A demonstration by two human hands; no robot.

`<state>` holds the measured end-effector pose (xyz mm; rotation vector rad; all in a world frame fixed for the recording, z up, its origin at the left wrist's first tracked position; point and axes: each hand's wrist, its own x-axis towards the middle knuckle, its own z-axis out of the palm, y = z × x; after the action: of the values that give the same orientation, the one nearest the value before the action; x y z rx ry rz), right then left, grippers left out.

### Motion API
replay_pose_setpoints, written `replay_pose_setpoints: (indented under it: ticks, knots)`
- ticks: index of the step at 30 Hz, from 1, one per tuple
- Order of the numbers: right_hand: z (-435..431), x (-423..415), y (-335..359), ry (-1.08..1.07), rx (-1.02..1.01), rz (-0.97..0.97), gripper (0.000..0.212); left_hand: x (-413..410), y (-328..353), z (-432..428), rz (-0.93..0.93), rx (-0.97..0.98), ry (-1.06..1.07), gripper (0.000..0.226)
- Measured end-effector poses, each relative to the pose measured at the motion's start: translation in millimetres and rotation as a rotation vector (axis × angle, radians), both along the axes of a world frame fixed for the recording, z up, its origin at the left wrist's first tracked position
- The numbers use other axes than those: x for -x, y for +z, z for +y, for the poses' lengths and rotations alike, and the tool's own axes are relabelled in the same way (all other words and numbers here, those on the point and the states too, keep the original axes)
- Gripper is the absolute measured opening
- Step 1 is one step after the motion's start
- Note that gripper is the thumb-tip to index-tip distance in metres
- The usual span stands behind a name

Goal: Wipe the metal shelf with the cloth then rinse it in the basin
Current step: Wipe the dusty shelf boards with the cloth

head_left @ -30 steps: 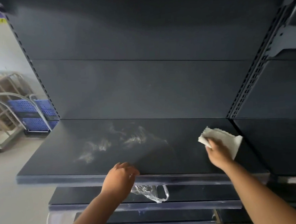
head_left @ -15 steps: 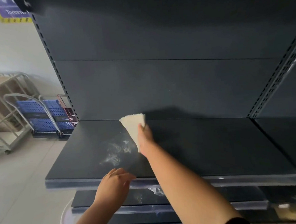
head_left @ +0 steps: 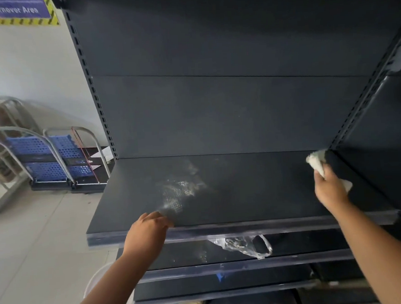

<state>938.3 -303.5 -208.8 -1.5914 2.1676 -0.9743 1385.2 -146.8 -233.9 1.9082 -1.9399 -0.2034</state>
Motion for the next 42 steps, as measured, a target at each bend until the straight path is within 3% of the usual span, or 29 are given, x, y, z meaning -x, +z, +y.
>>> replay_pose_setpoints:
  ticks: [5,11,14,19,21,25,29,33,38,42]
  knots:
    - [24.8,-69.7,-34.2,0.192,-0.3,0.378,0.037,-6.9,2.1,6.8,0.043,-0.007,0.025,0.022]
    - [55.0,-243.4,-28.3,0.542,-0.266,0.282,0.036,-5.8,-0.4,10.7,0.104,-0.002,0.08,0.022]
    - [71.1,-311.6,-18.7,0.629,-0.335,-0.103,0.036,-5.2,-2.6,11.1,0.123,-0.011,0.108,0.021]
    - [67.2,-320.7,14.1,0.235,-0.399,-1.31,0.025,-3.8,-1.6,9.9,0.138,-0.058,0.149,0.022]
    - [54.9,-288.6,26.0,0.173,-0.304,-1.468,0.015,-3.3,-1.1,9.2,0.131,-0.075,0.162,0.021]
    - [22.0,-204.4,46.3,0.171,0.019,-1.268,0.013,1.2,1.1,9.4,0.107,-0.079,0.2,0.019]
    - [-16.1,-131.7,47.0,0.117,0.279,-0.68,0.027,5.0,2.4,10.2,0.106,-0.063,0.219,0.017]
    - [-53.7,-109.9,-1.9,0.153,0.181,-0.303,0.029,7.3,1.9,10.5,0.11,-0.045,0.233,0.016]
    - [-70.5,-171.8,-53.0,0.307,-0.185,0.287,0.041,6.1,0.4,10.3,0.129,-0.046,0.214,0.016]
    - [-49.2,-273.6,-55.1,0.588,-0.159,0.299,0.041,2.8,-1.8,5.9,0.159,-0.044,0.223,0.015]
